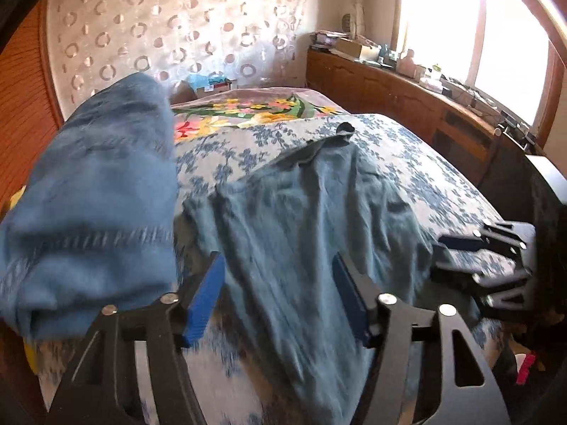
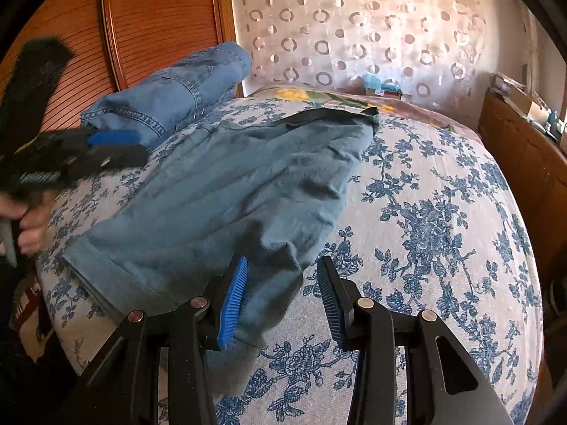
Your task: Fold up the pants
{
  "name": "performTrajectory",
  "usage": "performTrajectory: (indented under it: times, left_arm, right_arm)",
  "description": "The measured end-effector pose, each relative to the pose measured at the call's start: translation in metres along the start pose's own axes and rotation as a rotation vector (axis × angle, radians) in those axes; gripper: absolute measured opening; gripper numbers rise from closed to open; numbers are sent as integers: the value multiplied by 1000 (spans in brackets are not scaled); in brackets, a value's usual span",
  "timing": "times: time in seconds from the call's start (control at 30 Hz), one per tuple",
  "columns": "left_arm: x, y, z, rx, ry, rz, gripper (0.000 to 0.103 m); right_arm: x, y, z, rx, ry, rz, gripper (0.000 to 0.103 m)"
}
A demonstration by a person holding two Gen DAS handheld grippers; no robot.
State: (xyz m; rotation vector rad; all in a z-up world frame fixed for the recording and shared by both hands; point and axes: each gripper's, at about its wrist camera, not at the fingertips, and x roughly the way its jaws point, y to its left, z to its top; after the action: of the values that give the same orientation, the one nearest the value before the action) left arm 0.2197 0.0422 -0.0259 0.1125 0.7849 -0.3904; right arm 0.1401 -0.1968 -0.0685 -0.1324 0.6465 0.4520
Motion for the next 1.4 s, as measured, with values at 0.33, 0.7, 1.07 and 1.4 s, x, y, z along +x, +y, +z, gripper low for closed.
performTrajectory:
  times: [0.33,0.7,1.07,1.4]
  left_arm:
    - [58,16,29,10,92,68,37]
    - [86,21,41,15,127,119,35]
    - [91,23,44,13,116,153,35]
    - [81,24,43,24,77,237,4]
  right_arm:
    - [-3,1,-4,-1,-22,-12,43]
    - [-3,3,-5,-5,-20,-3,43]
    - [-3,4,-4,-5,-19,-2,43]
    - [-4,4,-5,-3,-25,0,43]
